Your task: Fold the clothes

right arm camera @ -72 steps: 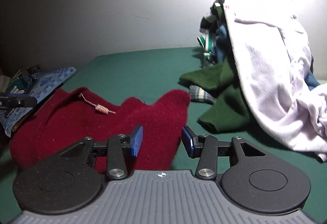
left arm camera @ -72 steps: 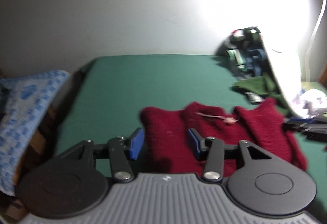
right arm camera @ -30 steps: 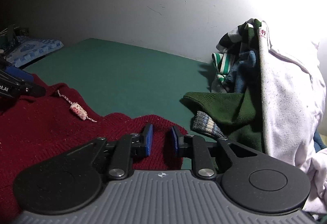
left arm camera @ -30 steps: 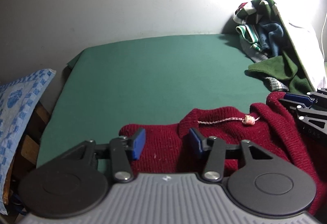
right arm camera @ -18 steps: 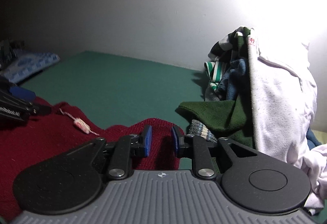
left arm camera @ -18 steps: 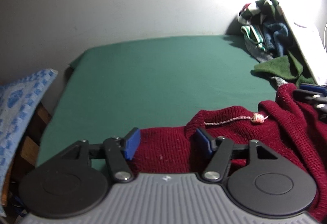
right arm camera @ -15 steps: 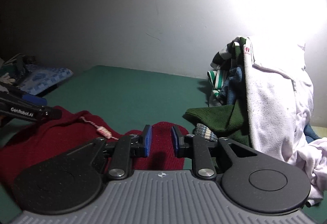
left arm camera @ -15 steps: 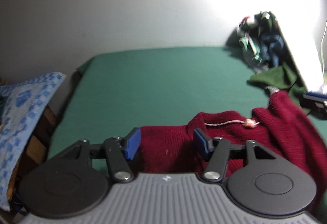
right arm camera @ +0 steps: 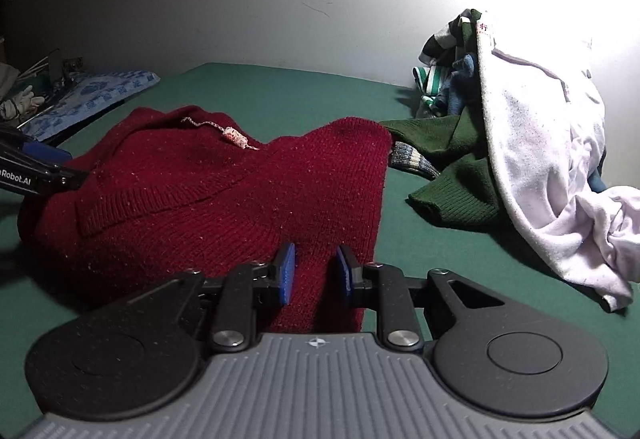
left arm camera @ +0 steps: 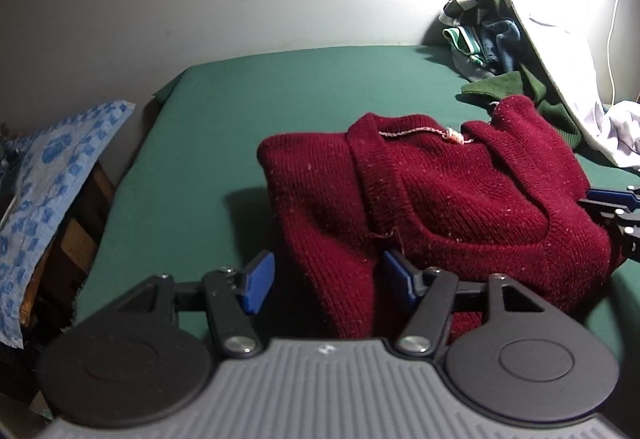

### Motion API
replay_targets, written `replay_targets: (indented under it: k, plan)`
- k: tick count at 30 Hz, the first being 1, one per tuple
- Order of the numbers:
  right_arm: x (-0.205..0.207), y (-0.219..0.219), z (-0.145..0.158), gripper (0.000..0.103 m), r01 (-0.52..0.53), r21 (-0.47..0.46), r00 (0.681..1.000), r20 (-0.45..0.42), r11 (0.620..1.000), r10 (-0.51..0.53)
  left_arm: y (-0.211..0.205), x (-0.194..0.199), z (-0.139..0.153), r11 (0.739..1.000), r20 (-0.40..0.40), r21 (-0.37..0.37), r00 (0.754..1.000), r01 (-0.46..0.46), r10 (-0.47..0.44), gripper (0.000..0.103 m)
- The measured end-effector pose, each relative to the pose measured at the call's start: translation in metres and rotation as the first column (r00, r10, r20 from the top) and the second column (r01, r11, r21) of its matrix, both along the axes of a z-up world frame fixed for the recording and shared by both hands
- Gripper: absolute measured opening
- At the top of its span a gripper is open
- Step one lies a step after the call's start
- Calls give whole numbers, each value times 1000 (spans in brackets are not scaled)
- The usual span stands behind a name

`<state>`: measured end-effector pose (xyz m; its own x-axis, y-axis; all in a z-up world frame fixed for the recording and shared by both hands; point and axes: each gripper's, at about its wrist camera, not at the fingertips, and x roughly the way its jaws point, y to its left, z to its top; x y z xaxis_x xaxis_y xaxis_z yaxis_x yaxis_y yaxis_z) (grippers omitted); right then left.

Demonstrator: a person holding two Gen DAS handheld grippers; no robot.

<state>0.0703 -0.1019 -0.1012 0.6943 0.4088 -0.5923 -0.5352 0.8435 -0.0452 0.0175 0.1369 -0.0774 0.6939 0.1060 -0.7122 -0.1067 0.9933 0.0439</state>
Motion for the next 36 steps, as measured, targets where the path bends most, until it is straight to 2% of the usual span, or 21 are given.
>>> replay_targets:
  k: [2, 3, 5, 8, 12, 15, 18, 21, 24, 25, 27, 29, 32, 36]
  plan:
    - [2, 1, 4, 23, 12, 3, 1000, -8, 1000, -12, -5, -5, 10, 1000, 18, 18, 1000, 5, -5, 59]
    - [-2, 0, 12, 23, 16, 21, 1000, 2, 1000, -16, -7, -11, 18, 1000, 39, 21, 999, 11, -12, 60]
    - [-22, -2, 29, 23, -45, 68, 997, 59, 997, 41, -12, -25, 32, 999, 83, 15, 996, 30, -31, 64]
    - [-50, 7, 43, 23, -172, 103, 981, 110, 980, 161, -24, -37, 36, 997, 90, -27, 993, 77, -74, 67]
    - [-59, 44, 28, 22, -271, 3, 957, 105, 963, 269, -37, -37, 18, 996, 34, -5, 996, 84, -84, 65]
    - [-44, 57, 9, 21, -234, -39, 972, 25, 972, 235, -38, -34, 6, 997, 8, -3, 997, 75, -75, 67]
    - [-29, 63, -8, 21, -181, -49, 984, -18, 982, 180, -37, -33, 1, 998, 3, -6, 998, 70, -70, 73]
    - [-30, 70, -7, 22, -178, -74, 984, -2, 981, 178, -34, -28, 0, 998, -7, -18, 998, 61, -61, 75]
    - [-36, 57, 9, 24, -172, -1, 985, -25, 985, 172, -34, -28, 4, 999, -27, -15, 998, 50, -51, 75]
    - [-39, 47, 16, 25, -169, 41, 985, -15, 985, 170, -35, -28, 6, 999, -39, -15, 998, 43, -43, 75]
    - [-49, 33, 24, 33, -147, 62, 989, 34, 987, 145, -35, -28, 8, 999, -58, -15, 998, 28, -29, 75]
    - [-51, 26, 23, 35, -88, 24, 995, 52, 996, 87, -37, -27, 9, 1000, -71, -16, 997, 16, -18, 75]
    - [-42, 17, 15, 34, -32, 14, 999, -7, 999, 32, -41, -25, 9, 1000, -82, 4, 997, 4, -4, 75]
    - [-43, 14, 10, 35, -24, 25, 1000, -9, 999, 24, -44, -24, 9, 999, -96, 25, 995, -27, 29, 80]
